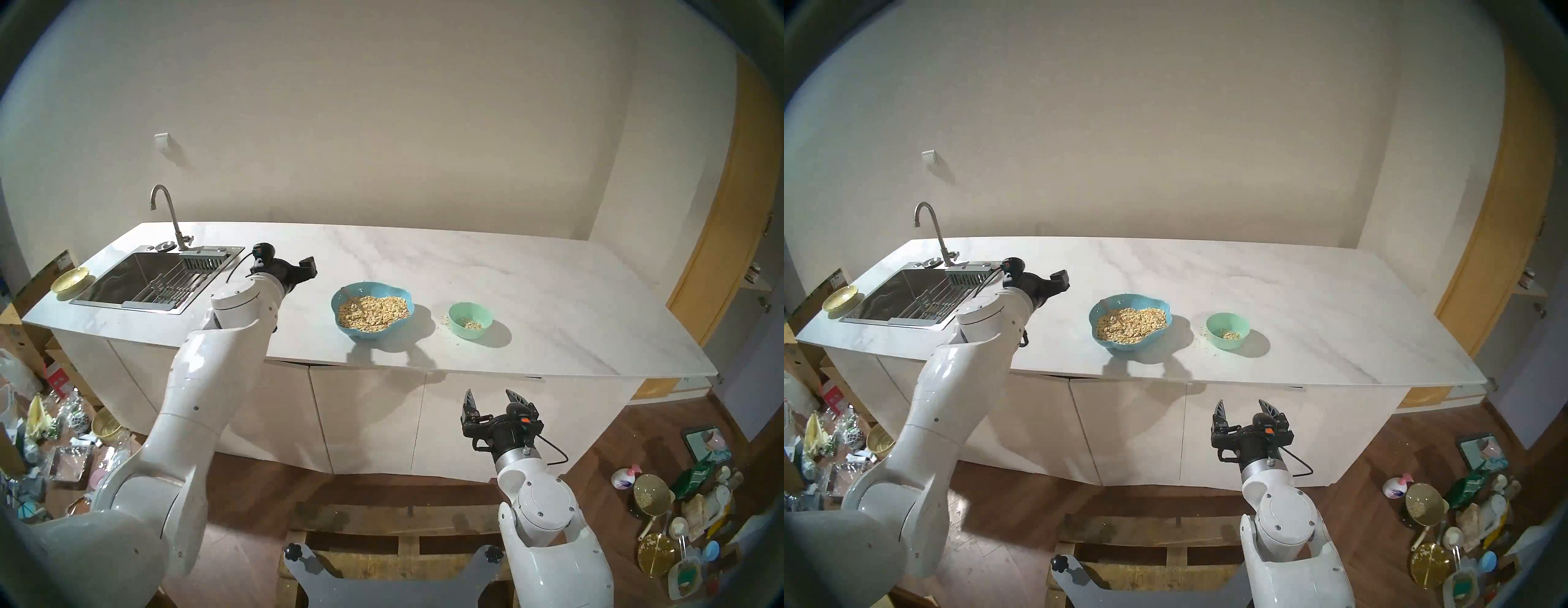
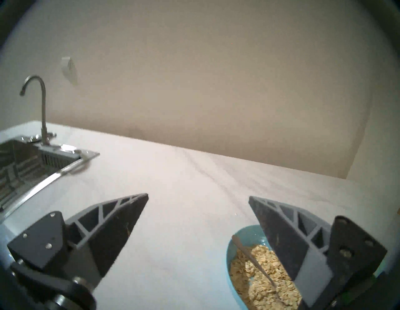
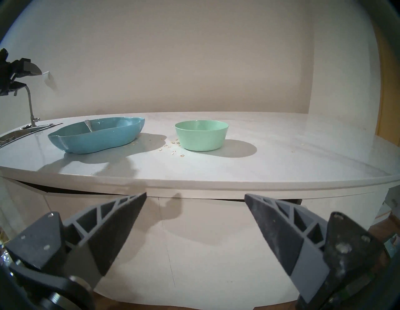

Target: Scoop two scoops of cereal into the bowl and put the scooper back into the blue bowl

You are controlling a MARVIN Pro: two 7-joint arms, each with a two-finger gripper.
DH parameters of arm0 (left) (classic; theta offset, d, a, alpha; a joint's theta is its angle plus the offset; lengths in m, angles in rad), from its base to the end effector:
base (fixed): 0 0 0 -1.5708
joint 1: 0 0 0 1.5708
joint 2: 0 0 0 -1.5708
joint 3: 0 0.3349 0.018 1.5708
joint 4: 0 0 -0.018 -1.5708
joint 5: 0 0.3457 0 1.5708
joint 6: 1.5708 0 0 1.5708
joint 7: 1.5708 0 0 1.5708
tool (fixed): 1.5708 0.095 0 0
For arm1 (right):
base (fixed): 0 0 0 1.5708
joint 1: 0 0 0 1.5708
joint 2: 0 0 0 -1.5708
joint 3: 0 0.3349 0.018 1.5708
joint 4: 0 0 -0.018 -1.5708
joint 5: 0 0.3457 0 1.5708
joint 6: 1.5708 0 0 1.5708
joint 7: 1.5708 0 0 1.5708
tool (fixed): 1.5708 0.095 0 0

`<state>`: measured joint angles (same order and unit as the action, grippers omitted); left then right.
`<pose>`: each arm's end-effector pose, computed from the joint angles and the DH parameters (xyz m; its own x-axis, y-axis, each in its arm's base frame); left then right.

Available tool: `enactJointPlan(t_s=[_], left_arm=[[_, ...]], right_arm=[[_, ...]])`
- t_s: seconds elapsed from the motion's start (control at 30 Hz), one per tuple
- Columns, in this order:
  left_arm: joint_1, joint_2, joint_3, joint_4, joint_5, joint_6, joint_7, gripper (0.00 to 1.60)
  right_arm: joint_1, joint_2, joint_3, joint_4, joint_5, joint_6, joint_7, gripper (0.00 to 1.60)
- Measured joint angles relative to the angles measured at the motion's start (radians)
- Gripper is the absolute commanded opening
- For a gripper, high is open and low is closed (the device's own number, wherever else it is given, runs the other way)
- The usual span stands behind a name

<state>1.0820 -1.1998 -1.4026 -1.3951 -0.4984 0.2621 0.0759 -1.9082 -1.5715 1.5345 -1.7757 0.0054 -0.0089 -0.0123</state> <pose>0.5950 0.0907 -0.1949 0.0077 0.0749 0.9972 -0.0376 -0.9965 0.0751 0.3404 0.0154 -0.3971 0.1236 -0.0138 0.9922 0.0211 -0.9996 -0.0165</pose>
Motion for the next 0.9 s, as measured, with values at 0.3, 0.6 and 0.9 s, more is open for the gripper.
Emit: enactJointPlan(t_s=[0.3,0.6,0.9], left_arm=[[0.162,0.153,0.066,-0.283,0.015,-0.047,0.050,1.60],[0.341,0.258,0.138,-0.477,-0.083,-0.084,0.384,1.60],[0.494,0.330,0.177,-0.538,-0.108,-0.291,0.516,1.60]], right_arm=[[0.000,0.000,0.000,0.001,0.000,0.000,0.000,1.60],[0.000,0.000,0.000,0.000,0.000,0.000,0.000,1.60],[-0.001,0.000,0.000,-0.002,0.000,0.000,0.000,1.60]])
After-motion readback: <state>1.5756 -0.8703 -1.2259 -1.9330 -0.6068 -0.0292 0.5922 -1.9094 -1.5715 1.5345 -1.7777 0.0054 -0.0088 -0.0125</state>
